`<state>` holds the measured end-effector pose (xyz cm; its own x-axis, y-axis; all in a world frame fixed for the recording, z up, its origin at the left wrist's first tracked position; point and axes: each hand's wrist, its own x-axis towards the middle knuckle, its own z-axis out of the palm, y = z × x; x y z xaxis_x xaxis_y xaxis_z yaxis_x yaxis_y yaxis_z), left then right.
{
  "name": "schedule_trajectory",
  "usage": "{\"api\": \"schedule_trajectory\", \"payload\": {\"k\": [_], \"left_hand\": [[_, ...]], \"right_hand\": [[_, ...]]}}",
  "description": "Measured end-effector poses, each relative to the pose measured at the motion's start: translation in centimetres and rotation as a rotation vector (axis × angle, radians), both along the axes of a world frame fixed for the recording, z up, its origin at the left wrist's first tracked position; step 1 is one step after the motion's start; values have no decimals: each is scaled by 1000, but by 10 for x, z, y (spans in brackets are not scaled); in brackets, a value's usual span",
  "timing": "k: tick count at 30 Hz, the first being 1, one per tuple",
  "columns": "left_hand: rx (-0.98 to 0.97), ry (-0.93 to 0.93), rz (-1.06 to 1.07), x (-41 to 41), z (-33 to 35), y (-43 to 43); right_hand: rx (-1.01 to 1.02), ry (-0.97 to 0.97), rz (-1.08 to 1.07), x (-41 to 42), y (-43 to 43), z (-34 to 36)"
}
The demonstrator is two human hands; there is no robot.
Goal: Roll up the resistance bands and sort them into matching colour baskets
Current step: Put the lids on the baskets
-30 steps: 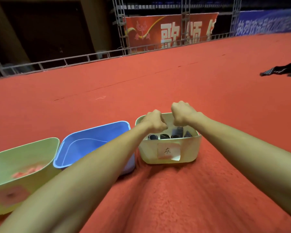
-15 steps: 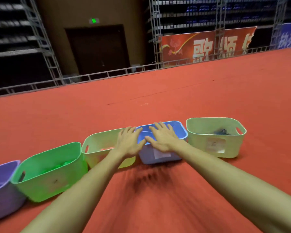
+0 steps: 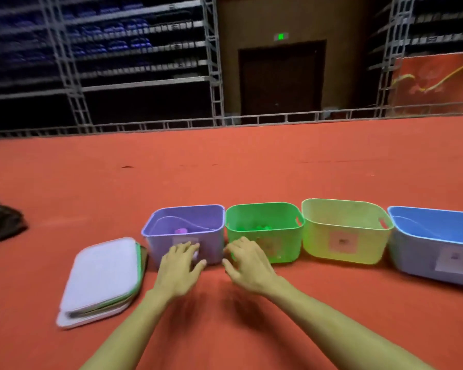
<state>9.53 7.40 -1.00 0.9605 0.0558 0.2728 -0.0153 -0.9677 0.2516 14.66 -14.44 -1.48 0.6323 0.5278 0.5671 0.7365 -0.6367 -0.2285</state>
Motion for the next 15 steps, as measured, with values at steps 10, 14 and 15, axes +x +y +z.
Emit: {"api": "schedule_trajectory", "payload": {"k": [10,14,15], "left_hand": [[-112,-192,314,-58,-55,162],[-347,-181,700,-76,-77,219],[-410,-168,732,-79,-83,227]], "right_hand": [[-56,386,135,-30,177,-75],[-7,539,179,-34,220,-81],[39,552,202,-34,230,-80]]}}
